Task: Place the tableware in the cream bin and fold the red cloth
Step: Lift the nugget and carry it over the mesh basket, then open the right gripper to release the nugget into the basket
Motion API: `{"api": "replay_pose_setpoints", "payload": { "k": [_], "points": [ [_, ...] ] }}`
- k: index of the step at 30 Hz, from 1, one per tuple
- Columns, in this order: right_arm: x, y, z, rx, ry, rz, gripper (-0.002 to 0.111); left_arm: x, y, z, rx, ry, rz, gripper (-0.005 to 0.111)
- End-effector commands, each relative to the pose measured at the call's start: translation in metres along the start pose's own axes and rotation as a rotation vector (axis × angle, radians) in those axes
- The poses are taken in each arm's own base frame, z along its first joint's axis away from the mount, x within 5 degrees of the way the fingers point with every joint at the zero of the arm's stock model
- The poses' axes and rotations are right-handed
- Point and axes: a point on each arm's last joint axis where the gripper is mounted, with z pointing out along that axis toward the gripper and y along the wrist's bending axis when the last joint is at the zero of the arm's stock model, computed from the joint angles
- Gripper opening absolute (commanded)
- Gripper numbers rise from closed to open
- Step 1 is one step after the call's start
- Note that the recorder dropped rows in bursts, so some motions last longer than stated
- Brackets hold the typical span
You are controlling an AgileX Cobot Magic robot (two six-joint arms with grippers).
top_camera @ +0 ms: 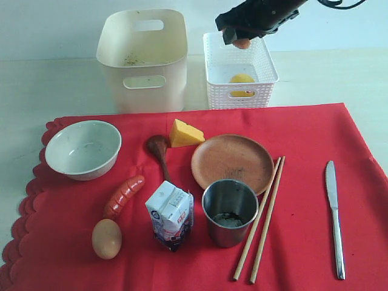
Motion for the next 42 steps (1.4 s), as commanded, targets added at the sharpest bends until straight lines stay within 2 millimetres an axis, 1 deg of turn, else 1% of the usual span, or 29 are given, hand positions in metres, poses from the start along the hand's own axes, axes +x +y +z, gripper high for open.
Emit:
{"api": "replay_pose_setpoints", "payload": {
  "k": [1,6,10,14,17,20,26,28,30,34,42],
  "points": [
    [0.002,-0.005,0.022,0.01,-0.009,0.005,0.0,0.0,0.0,0.0,0.002,-0.012,-0.011,0.0],
    [0.012,-0.012,0.046,0.023,0.004,0.016,0.0,0.0,0.0,0.0,0.002,-0.012,-0.011,0.0],
    [0.019,-0.014,0.056,0.023,0.023,0.022,0.001,0.0,0.0,0.0,0.002,-0.012,-0.011,0.0],
    [0.027,-0.016,0.068,0.021,0.05,0.028,0.01,0.0,0.0,0.0,0.002,-0.012,-0.011,0.0],
    [0.029,-0.017,0.07,0.02,0.056,0.029,0.019,0.0,0.0,0.0,0.002,-0.012,-0.011,0.0],
    [0.029,-0.017,0.07,0.021,0.055,0.03,0.029,0.0,0.0,0.0,0.002,-0.012,-0.011,0.0],
    [0.029,-0.017,0.07,0.021,0.055,0.03,0.054,0.0,0.0,0.0,0.002,-0.012,-0.011,0.0],
    [0.028,-0.017,0.069,0.021,0.052,0.029,0.061,0.0,0.0,0.0,0.002,-0.012,-0.011,0.0],
    [0.027,-0.016,0.068,0.022,0.049,0.028,0.064,0.0,0.0,0.0,0.002,-0.012,-0.011,0.0],
    [0.023,-0.015,0.062,0.023,0.038,0.023,0.066,0.0,0.0,0.0,0.002,-0.012,-0.011,0.0],
    [0.014,-0.011,0.043,0.014,0.028,0.011,0.066,0.0,0.0,0.0,0.002,-0.012,-0.011,0.0]
  ]
}}
